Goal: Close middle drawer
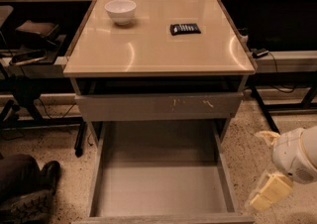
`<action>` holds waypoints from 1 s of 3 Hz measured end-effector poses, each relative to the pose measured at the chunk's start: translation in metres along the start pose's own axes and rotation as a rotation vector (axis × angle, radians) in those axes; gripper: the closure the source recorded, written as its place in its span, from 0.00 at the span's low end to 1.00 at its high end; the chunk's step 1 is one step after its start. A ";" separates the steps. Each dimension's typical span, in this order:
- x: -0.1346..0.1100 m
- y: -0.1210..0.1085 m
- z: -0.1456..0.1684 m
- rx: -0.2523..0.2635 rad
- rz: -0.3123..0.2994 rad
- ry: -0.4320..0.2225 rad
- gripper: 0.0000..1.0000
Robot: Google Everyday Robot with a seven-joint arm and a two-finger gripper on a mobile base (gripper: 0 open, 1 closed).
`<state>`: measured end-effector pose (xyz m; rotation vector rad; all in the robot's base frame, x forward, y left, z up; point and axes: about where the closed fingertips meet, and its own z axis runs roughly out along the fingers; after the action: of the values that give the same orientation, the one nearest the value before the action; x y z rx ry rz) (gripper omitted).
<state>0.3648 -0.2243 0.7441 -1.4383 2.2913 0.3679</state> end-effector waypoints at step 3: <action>0.042 0.034 0.034 0.079 0.040 -0.024 0.00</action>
Offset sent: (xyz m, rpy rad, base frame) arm -0.0256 0.0035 -0.0213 0.0179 -0.0335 -0.0218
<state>0.3250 -0.2285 0.6941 -1.3449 2.2916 0.3010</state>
